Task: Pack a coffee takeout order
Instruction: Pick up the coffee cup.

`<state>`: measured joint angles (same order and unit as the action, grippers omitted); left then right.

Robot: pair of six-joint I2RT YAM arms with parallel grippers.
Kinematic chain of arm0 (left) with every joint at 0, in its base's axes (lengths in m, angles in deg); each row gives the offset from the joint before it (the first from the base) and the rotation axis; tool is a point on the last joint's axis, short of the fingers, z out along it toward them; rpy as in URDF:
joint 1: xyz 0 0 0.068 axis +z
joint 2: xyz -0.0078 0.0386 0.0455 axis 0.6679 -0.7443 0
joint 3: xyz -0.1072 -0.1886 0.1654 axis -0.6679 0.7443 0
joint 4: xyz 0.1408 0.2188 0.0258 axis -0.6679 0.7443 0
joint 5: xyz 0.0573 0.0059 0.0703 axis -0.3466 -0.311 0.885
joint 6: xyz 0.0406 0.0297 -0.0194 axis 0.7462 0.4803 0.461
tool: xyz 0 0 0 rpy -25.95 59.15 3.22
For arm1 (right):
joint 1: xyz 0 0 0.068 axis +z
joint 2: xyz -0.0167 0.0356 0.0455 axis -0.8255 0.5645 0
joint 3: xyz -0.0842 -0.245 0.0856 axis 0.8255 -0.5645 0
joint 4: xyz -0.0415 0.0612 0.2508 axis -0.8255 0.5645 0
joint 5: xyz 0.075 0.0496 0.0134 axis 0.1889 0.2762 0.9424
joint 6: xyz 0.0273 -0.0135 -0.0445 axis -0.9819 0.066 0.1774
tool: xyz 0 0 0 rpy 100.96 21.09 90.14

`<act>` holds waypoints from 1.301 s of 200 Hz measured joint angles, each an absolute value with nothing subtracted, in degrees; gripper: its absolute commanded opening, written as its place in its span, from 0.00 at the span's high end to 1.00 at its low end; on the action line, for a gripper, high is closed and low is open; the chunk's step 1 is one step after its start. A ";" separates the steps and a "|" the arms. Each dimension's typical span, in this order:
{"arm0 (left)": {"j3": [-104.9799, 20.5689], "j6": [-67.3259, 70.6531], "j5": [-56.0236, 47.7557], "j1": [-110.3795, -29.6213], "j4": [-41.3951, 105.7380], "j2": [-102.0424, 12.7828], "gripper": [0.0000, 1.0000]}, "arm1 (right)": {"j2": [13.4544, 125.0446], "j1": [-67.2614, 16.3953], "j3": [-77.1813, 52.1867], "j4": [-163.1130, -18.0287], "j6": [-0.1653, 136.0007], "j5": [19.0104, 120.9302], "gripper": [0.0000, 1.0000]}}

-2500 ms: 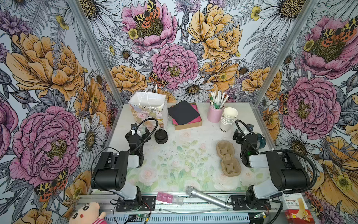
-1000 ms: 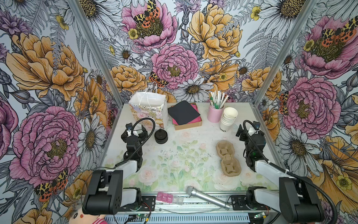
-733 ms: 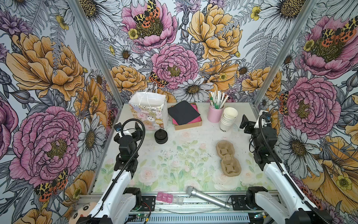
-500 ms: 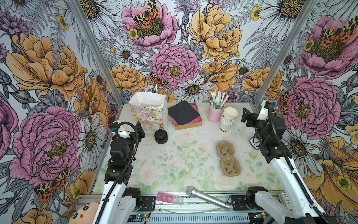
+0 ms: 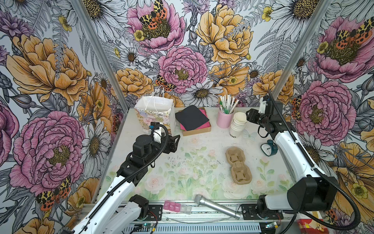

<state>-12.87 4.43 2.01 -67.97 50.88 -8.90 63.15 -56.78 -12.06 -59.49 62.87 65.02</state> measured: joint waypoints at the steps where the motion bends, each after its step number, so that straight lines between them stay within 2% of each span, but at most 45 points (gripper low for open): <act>1: -12.94 4.45 2.01 -68.18 50.90 -9.14 0.01 | 63.34 -56.83 -11.95 -59.34 62.84 65.04 0.51; 60: -13.35 4.91 1.99 -72.95 48.67 -15.37 0.01 | 72.79 -59.54 -4.26 -52.91 60.77 66.94 0.62; 78: -13.35 4.91 1.99 -73.71 47.88 -16.44 0.01 | 73.97 -59.62 -3.08 -52.17 60.37 67.71 0.68; 176: -13.35 4.84 2.03 -74.81 45.22 -18.76 0.01 | 79.61 -59.62 -0.57 -50.68 60.07 68.80 0.84; 216: -13.35 4.84 2.29 -75.42 44.93 -18.80 0.01 | 80.65 -59.58 -0.04 -50.48 59.67 68.78 0.99; 260: -13.35 4.84 2.71 -75.44 43.77 -18.80 0.01 | 80.68 -59.58 0.11 -49.94 59.54 68.78 1.00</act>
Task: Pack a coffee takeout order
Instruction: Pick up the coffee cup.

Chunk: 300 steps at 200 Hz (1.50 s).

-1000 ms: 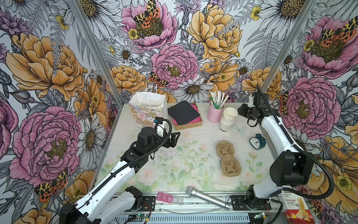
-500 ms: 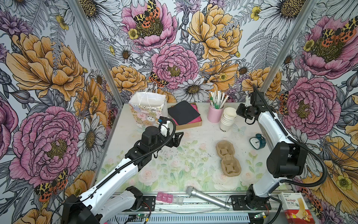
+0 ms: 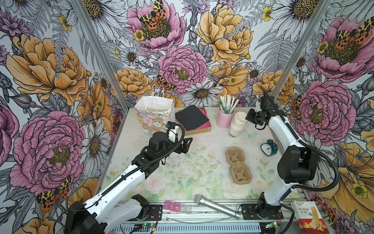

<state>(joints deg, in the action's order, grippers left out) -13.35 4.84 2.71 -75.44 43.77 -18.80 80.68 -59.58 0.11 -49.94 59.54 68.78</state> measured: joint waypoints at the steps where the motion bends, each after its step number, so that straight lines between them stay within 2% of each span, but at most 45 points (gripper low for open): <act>1: -13.35 4.84 2.71 -75.44 43.75 -18.80 0.01 | 80.68 -59.58 0.11 -49.94 59.54 68.78 1.00; 161: -13.33 4.78 3.17 -75.44 43.07 -18.15 0.01 | 78.93 -58.77 3.19 -48.91 59.17 68.78 1.00; 300: -12.85 3.81 5.99 -75.55 43.10 -16.36 0.01 | 65.29 -56.98 8.70 -45.81 59.24 68.93 1.00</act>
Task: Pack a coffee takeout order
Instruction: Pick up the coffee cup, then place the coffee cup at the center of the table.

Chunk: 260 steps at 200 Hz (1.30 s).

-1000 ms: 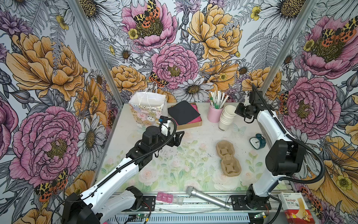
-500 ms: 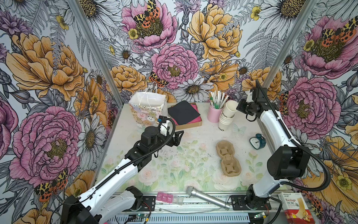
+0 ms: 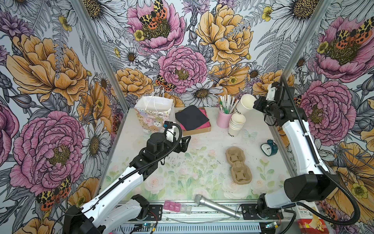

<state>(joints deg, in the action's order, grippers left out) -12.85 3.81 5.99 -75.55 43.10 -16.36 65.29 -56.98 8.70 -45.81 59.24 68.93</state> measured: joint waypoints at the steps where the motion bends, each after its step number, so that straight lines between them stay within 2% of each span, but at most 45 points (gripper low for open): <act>1: -12.85 3.84 6.01 -75.55 43.10 -16.33 0.01 | 65.20 -56.94 8.70 -45.76 59.24 68.93 1.00; 37: -12.85 3.84 7.84 -75.55 43.60 -15.37 0.01 | 60.74 -51.86 8.02 -43.91 59.26 70.05 1.00; 80: -12.85 3.86 11.38 -75.05 46.00 -13.21 0.01 | 58.54 -41.24 2.73 -42.99 59.57 69.89 1.00; 136: -12.85 3.81 12.41 -69.98 50.55 -10.76 0.01 | 62.40 -28.11 -3.10 -42.73 60.72 66.73 1.00; 175: -11.86 2.85 11.71 -65.06 51.88 -8.49 0.01 | 65.79 -21.02 -11.10 -49.46 60.68 65.54 1.00; 260: -10.20 0.93 8.89 -61.10 52.95 -8.03 0.01 | 71.89 -15.63 -23.32 -62.62 58.95 63.77 1.00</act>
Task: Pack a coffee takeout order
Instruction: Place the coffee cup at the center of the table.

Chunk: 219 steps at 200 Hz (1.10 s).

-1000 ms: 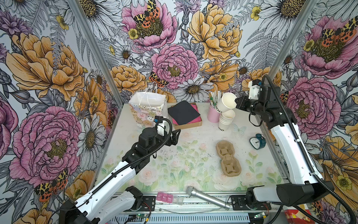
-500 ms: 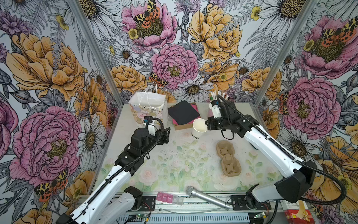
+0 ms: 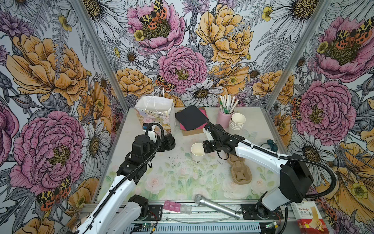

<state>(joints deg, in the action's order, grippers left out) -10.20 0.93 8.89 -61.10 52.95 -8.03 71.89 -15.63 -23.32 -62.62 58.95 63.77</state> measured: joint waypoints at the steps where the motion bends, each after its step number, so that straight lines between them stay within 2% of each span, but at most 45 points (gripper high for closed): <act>1: -10.20 0.95 8.87 -61.10 52.95 -8.05 0.01 | 71.91 -15.58 -23.32 -62.68 58.93 63.77 1.00; 101: -9.94 0.12 7.98 -60.82 52.80 -9.76 0.01 | 73.81 -12.65 -25.50 -66.90 59.43 60.93 1.00; 130: -9.90 -0.30 7.49 -60.82 52.76 -10.24 0.01 | 74.10 -12.24 -25.64 -67.75 59.57 60.34 0.95; 193: -9.90 -0.30 7.38 -60.82 52.60 -10.46 0.01 | 74.29 -11.67 -25.64 -68.04 60.46 59.67 0.72; 219: -9.90 -0.30 7.38 -60.77 52.60 -10.43 0.01 | 74.21 -11.65 -25.61 -67.99 60.86 59.67 0.58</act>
<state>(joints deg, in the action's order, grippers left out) -9.90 -0.30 7.38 -60.77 52.60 -10.43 74.21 -11.65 -25.61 -67.99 60.86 59.67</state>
